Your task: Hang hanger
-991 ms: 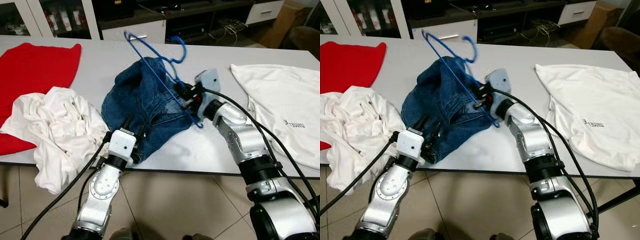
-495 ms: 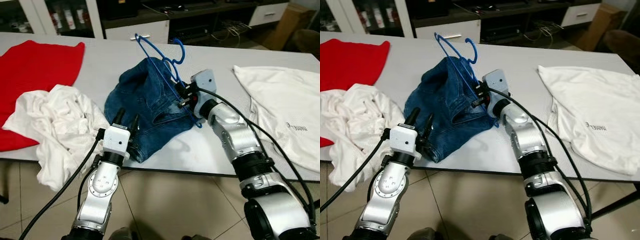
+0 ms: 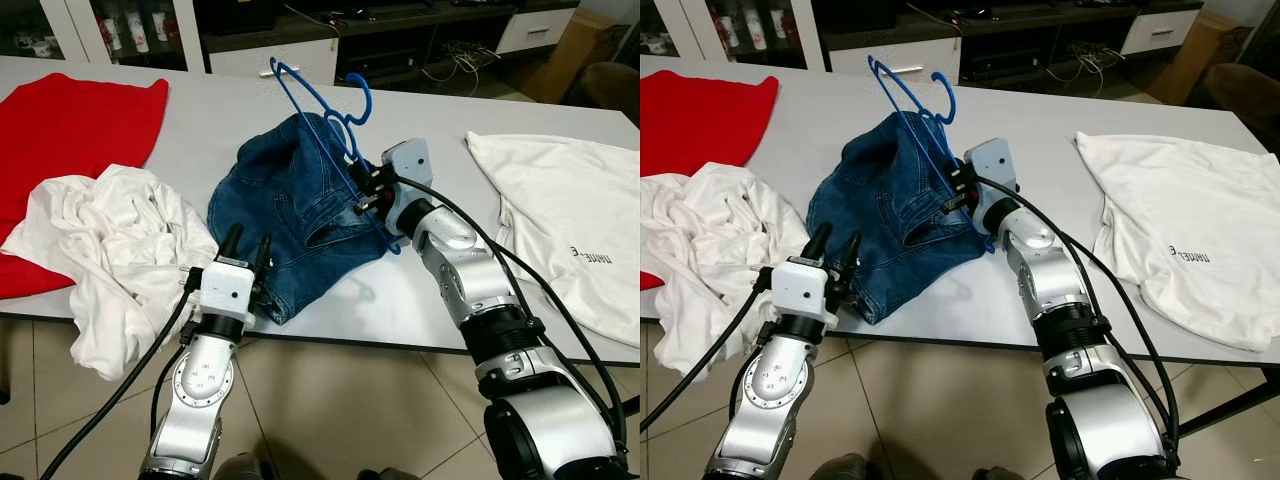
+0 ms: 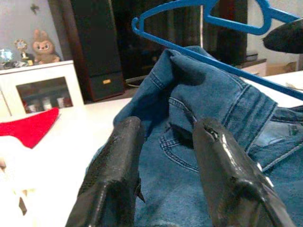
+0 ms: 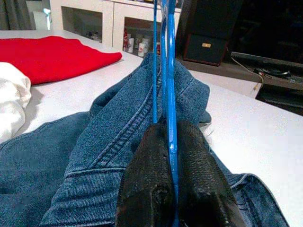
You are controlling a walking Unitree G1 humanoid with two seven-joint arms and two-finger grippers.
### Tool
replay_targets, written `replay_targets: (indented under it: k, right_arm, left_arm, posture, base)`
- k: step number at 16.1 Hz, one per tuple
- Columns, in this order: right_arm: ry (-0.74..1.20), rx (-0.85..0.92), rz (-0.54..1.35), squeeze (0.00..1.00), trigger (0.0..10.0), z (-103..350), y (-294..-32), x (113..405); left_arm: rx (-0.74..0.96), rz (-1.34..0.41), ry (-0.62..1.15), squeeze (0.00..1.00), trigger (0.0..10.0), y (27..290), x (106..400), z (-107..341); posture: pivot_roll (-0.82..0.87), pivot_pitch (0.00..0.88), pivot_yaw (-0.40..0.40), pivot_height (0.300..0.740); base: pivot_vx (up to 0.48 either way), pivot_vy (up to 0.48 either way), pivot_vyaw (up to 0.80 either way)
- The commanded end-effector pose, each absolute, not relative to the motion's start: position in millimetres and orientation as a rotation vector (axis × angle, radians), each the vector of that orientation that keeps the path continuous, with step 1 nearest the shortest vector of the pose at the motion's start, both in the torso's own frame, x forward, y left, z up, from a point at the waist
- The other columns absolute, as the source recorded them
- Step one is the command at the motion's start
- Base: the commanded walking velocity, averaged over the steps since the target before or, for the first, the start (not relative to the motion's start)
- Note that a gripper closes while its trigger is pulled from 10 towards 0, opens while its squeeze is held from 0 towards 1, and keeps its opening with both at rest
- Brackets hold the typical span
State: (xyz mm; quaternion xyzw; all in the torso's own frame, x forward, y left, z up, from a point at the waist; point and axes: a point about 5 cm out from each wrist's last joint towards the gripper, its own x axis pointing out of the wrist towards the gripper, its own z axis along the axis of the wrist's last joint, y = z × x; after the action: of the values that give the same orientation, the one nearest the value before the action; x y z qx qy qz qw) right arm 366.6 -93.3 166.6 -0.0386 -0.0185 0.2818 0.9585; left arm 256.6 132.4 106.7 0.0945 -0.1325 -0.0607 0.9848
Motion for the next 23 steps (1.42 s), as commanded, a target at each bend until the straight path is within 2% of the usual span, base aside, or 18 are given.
replay_targets:
  k: [1,4,7,11,16,17,18,21,22,23]
  right_arm:
    - [-0.042,-0.064,0.574,0.0,10.0,169.3,-94.9,367.8]
    - [-0.047,-0.081,0.665,0.0,10.0,157.1,-103.9,352.1]
    - [-0.042,-0.037,0.627,0.0,10.0,154.9,-109.6,351.0]
    - [-0.115,-0.024,0.744,0.0,10.0,167.4,-88.6,345.2]
    - [-0.121,-0.037,0.744,0.0,10.0,170.0,-94.7,346.4]
    - [-0.123,-0.051,0.757,0.0,10.0,170.1,-94.1,344.6]
    - [-0.118,-0.056,0.758,0.0,10.0,169.4,-94.5,344.1]
    - [-0.114,-0.06,0.755,0.0,10.0,171.8,-99.8,343.3]
    - [-0.099,-0.069,0.755,0.0,10.0,164.6,-109.8,340.6]
    - [-0.099,-0.069,0.755,0.0,10.0,164.6,-109.8,340.6]
  left_arm:
    - [0.168,-0.092,-0.274,0.0,10.0,135.3,259.7,112.2]
    - [0.118,-0.019,-0.251,0.0,10.0,149.6,265.9,112.1]
    - [0.099,0.027,-0.245,0.0,10.0,156.6,267.0,112.0]
    - [0.071,0.038,-0.264,0.0,10.0,158.7,262.3,114.8]
    - [0.136,0.025,-0.296,0.0,10.0,157.2,259.3,121.7]
    - [0.118,0.013,-0.315,0.35,10.0,154.8,259.7,125.6]
    - [0.114,0.007,-0.331,1.0,10.0,153.1,260.2,128.3]
    - [0.149,0.003,-0.354,1.0,10.0,149.1,261.7,137.1]
    - [0.185,-0.025,-0.361,0.0,10.0,144.1,262.6,139.5]
    - [0.185,-0.025,-0.361,0.0,10.0,144.1,262.6,139.5]
  posture:
    - [0.13,0.011,-0.049,0.74]
    - [0.14,0.002,-0.05,0.74]
    - [0.14,0.001,-0.059,0.74]
    - [0.16,0.011,-0.072,0.74]
    - [0.16,0.024,-0.089,0.74]
    - [0.16,0.022,-0.096,0.74]
    - [0.16,0.021,-0.101,0.74]
    - [0.15,0.026,-0.096,0.74]
    - [0.14,0.028,-0.085,0.74]
    - [0.14,0.028,-0.085,0.74]
  base:
    - [0.0,0.0,0.0]
    - [0.0,0.0,0.0]
    - [0.0,0.0,0.0]
    - [0.0,0.0,0.0]
    - [0.0,0.0,0.0]
    - [0.0,0.0,0.0]
    - [0.0,0.0,0.0]
    - [0.0,0.0,0.0]
    - [0.0,0.0,0.0]
    - [0.0,0.0,0.0]
